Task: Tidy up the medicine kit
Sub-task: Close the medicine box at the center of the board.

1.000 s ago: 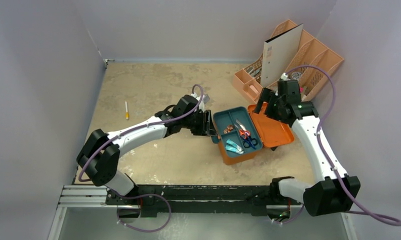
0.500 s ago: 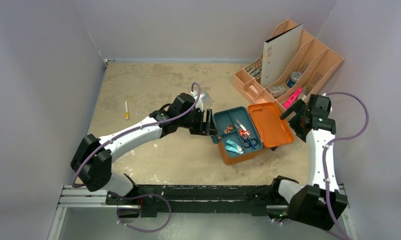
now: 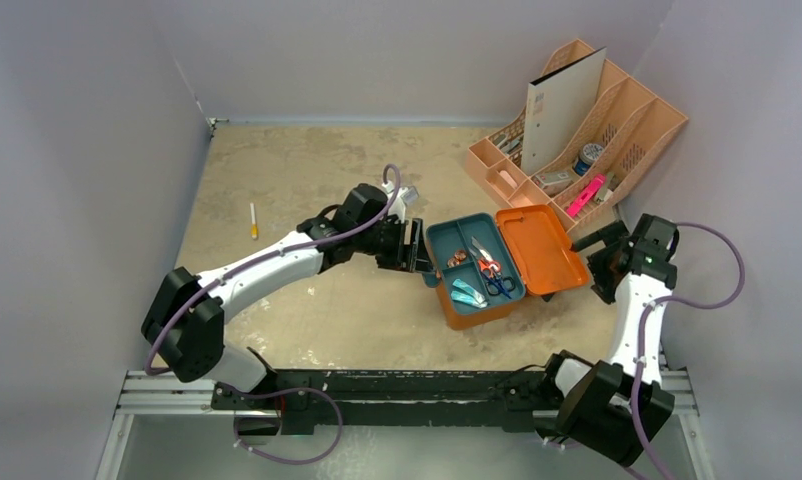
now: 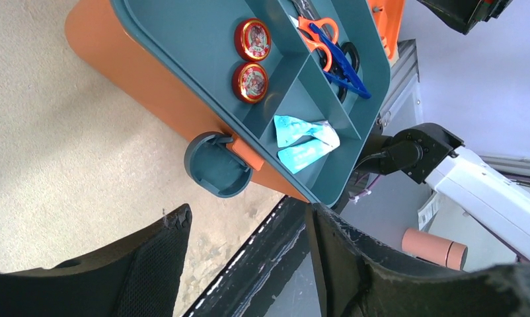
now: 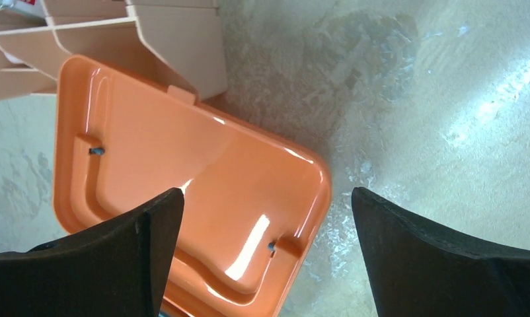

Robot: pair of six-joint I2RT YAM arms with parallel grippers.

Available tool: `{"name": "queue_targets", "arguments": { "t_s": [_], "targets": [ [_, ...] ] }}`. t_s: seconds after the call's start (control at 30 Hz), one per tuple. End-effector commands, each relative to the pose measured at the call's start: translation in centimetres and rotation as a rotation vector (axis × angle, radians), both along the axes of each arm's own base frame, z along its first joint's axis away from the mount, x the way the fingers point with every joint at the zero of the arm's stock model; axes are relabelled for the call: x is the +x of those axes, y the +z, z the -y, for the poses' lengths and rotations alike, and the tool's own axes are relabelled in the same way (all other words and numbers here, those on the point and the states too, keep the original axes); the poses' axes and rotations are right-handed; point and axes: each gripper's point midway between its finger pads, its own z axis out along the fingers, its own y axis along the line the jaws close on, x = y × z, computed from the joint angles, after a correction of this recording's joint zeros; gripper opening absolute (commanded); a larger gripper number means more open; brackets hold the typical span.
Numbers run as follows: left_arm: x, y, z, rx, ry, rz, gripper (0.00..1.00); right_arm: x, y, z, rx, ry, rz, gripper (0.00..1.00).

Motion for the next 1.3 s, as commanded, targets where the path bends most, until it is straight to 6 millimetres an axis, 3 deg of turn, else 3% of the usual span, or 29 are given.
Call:
{"name": "queue_targets", "arguments": {
  "t_s": [0.0,0.53,1.27],
  "targets": [
    [0.5,0.9,0.7,-0.027,-0.036,0.032,0.63,-0.3,-0.3,0.5,0.019,-0.069,0.017,0.99],
    [1.1,0.2,1.9,-0.040,-0.068,0.013,0.58,0.2,-2.0,-2.1,0.298,-0.144,0.102,0.99],
    [0.9,-1.4,2.1,-0.009,-0.107,-0.003,0.50,0.7,-1.1,-4.9,0.377,-0.040,0.291,0.97]
  ]
}}
